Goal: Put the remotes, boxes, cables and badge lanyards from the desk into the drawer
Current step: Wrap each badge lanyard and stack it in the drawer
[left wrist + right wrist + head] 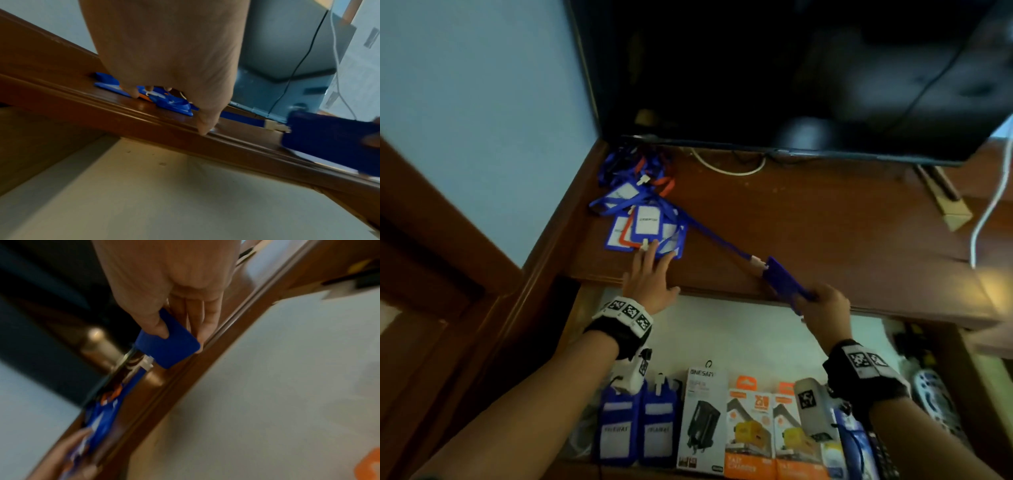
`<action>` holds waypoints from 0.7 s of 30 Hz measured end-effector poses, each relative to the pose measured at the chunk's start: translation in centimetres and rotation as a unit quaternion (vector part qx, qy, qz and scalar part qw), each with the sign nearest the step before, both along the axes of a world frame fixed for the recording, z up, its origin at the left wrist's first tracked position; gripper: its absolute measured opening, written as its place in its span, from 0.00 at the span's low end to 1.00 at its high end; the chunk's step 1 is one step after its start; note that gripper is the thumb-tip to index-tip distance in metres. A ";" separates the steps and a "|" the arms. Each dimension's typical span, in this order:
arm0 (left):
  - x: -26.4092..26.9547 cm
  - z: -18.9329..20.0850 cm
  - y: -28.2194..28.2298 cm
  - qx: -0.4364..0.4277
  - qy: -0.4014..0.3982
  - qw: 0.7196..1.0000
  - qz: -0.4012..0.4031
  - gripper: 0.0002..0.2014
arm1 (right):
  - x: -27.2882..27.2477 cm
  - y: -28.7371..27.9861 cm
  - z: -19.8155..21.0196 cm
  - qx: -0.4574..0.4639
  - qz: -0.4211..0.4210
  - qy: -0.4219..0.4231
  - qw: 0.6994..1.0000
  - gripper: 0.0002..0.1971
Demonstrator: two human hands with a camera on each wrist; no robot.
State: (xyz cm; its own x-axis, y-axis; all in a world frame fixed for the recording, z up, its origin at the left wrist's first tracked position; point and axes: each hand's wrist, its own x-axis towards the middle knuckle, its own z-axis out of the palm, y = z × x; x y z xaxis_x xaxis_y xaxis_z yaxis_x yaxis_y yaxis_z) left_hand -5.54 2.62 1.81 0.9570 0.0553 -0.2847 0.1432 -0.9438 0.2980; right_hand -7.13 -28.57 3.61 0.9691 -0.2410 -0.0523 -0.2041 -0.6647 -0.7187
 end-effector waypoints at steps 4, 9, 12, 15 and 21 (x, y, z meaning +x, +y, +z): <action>0.9 -0.8 0.7 0.040 0.066 0.997 -0.016 0.41 | -1.7 -4.0 1.1 0.216 -0.160 0.012 0.963 0.04; 1.5 -1.0 0.8 0.065 0.070 0.995 -0.020 0.42 | -3.2 -8.0 2.7 0.342 -0.334 -0.051 0.877 0.06; 1.6 -1.0 0.4 0.073 0.069 0.995 -0.013 0.42 | -4.4 -8.7 2.9 0.359 -0.364 -0.087 0.855 0.09; 1.5 -0.5 0.1 0.072 0.082 0.994 -0.005 0.42 | -6.1 -8.0 2.9 0.351 -0.325 -0.103 0.872 0.11; -2.7 0.2 -5.1 0.025 -0.037 0.999 -0.028 0.38 | -9.1 -6.3 1.1 0.331 -0.275 -0.149 0.890 0.18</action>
